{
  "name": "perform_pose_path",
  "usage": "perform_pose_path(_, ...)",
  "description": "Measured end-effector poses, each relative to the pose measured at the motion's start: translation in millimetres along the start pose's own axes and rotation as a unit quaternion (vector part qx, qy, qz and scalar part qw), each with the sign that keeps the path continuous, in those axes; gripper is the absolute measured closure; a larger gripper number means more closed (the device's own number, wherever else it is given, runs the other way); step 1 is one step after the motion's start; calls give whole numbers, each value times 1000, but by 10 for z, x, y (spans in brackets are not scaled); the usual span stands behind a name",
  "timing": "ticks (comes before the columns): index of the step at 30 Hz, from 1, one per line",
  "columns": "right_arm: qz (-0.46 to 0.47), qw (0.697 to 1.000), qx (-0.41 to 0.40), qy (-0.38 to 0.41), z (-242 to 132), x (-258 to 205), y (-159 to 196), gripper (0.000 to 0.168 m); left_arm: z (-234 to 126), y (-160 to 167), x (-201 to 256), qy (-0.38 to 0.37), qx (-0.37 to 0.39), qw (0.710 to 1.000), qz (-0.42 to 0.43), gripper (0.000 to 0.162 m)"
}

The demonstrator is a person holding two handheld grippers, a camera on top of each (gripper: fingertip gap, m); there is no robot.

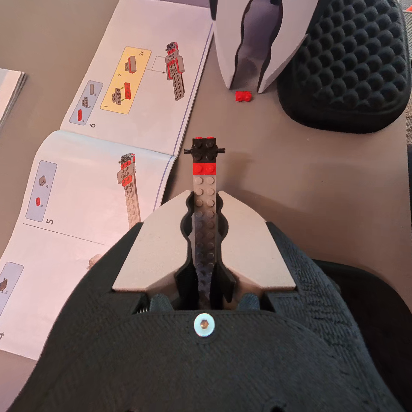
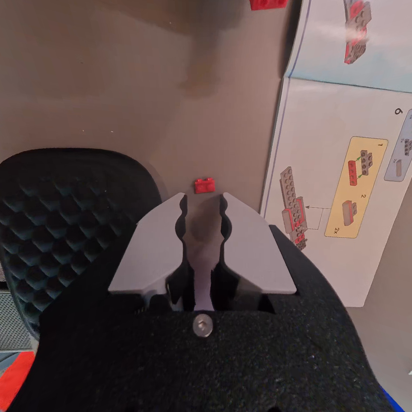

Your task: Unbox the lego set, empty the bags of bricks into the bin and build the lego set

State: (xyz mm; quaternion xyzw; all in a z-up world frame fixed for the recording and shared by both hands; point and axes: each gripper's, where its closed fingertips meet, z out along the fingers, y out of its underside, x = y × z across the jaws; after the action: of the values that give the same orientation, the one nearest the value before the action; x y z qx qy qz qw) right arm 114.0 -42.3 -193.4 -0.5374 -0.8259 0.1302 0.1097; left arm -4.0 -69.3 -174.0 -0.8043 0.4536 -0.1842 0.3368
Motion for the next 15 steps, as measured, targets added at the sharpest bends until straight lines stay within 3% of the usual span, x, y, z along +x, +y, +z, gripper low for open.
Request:
perform_pose_path(9,-25,997,73,5,23,7,-94,152,5,-2,8,0,-1,1000,6,144)
perform_pose_path(13,-12,999,40,10,-52,38,-67,152,9,2,4,0,-2,1000,6,144)
perform_pose_path(15,4,1000,-14,19,-121,63,-16,152,11,4,0,-1,-3,1000,6,144)
